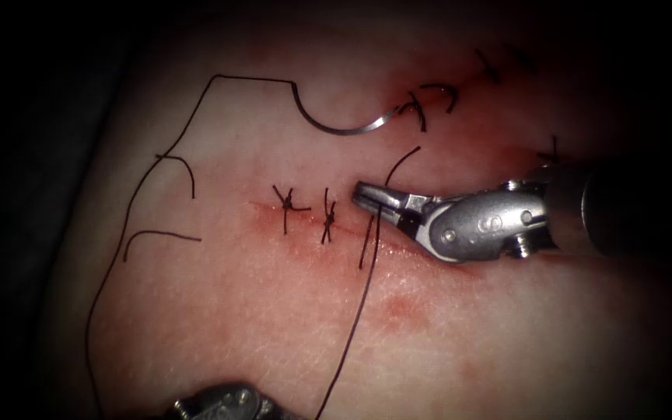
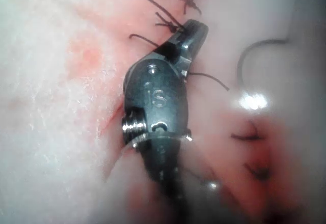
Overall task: Wound Closure
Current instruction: Use the right gripper to handoff a longer length of suture to the left.
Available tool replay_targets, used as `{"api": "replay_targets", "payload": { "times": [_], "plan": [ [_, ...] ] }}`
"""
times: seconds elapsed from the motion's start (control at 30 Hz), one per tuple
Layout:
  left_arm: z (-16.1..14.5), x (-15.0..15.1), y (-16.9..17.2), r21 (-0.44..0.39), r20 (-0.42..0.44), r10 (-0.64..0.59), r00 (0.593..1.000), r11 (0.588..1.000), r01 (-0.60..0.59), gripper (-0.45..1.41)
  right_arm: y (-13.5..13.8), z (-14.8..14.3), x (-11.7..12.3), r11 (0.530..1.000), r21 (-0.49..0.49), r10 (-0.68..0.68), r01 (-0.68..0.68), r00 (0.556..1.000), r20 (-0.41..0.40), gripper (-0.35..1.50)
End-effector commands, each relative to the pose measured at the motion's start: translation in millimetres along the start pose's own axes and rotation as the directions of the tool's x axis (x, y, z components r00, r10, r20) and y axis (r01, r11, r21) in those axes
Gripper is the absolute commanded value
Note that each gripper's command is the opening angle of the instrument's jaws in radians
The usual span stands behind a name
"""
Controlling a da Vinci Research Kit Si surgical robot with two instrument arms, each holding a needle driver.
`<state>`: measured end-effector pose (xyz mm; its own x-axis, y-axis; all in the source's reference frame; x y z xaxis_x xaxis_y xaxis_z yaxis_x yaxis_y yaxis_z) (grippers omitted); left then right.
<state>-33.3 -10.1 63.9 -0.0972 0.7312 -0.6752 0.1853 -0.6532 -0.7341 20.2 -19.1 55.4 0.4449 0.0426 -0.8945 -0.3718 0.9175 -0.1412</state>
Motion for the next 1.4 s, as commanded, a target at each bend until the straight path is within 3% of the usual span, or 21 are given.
{"api": "replay_targets", "payload": {
  "times": [0.03,0.13,0.4,0.43,0.47,0.5,0.53,0.6,0.67,0.9,1.07,1.2,1.27,1.33,1.4],
  "plan": [
    [-0.4,0.0,-0.5,0.045,-0.005,0.021,1.000,0.999,-0.021,-0.45,-0.9,0.4,-0.1,1.000,0.003,0.000,0.000,1.000,-0.005,-0.35],
    [-2.8,1.8,-1.2,0.121,-0.009,0.077,0.997,0.990,-0.076,-0.45,-1.5,-0.2,0.2,1.000,0.006,-0.004,0.004,1.000,-0.011,-0.35],
    [-8.3,5.7,-1.2,0.201,-0.043,0.151,0.988,0.970,-0.140,-0.45,-2.7,-2.1,0.1,0.999,0.020,0.042,-0.041,0.999,-0.020,-0.35],
    [-8.7,5.9,-1.2,0.208,-0.043,0.159,0.986,0.967,-0.147,-0.45,-2.8,-2.3,0.2,0.998,0.023,0.058,-0.057,0.998,-0.022,-0.08],
    [-9.2,6.3,-1.2,0.216,-0.040,0.171,0.984,0.963,-0.159,-0.45,-3.0,-2.5,0.2,0.998,0.025,0.062,-0.062,0.998,-0.024,0.37],
    [-9.7,6.7,-1.2,0.228,-0.037,0.188,0.982,0.958,-0.174,-0.45,-3.5,-2.9,0.5,0.996,0.027,0.089,-0.089,0.995,-0.033,1.10],
    [-9.7,6.7,-1.2,0.228,-0.037,0.188,0.982,0.958,-0.174,-0.45,-3.5,-2.9,0.5,0.996,0.027,0.089,-0.089,0.995,-0.033,1.10],
    [-10.1,7.3,-1.3,0.243,-0.033,0.214,0.976,0.949,-0.200,-0.45,-3.8,-3.2,0.8,0.991,0.031,0.130,-0.129,0.991,-0.040,1.36],
    [-10.5,8.0,-1.6,0.260,-0.033,0.235,0.971,0.941,-0.219,-0.45,-4.2,-3.7,1.2,0.989,0.039,0.142,-0.140,0.988,-0.061,1.48],
    [-11.7,9.4,-2.2,0.335,0.018,0.339,0.940,0.884,-0.326,-0.45,-4.2,-6.8,2.8,0.977,0.068,0.207,-0.202,0.975,-0.085,1.38],
    [-12.1,9.7,-2.0,0.375,0.062,0.383,0.921,0.847,-0.378,-0.45,-1.4,-8.2,4.2,0.967,0.087,0.247,-0.240,0.966,-0.081,1.16],
    [-12.3,9.9,-1.9,0.377,0.092,0.421,0.902,0.824,-0.423,-0.45,1.0,-8.3,5.7,0.957,0.119,0.276,-0.264,0.956,-0.099,1.25],
    [-12.3,10.0,-1.9,0.378,0.099,0.429,0.898,0.818,-0.433,-0.45,2.4,-8.1,6.4,0.953,0.120,0.291,-0.280,0.952,-0.095,1.20],
    [-12.2,10.0,-1.9,0.378,0.105,0.438,0.893,0.813,-0.444,-0.45,3.7,-7.7,6.8,0.948,0.122,0.305,-0.293,0.948,-0.089,0.91],
    [-12.0,10.1,-1.8,0.375,0.101,0.446,0.889,0.811,-0.449,-0.45,5.2,-7.1,6.9,0.943,0.127,0.319,-0.308,0.944,-0.080,0.34]
  ]
}}
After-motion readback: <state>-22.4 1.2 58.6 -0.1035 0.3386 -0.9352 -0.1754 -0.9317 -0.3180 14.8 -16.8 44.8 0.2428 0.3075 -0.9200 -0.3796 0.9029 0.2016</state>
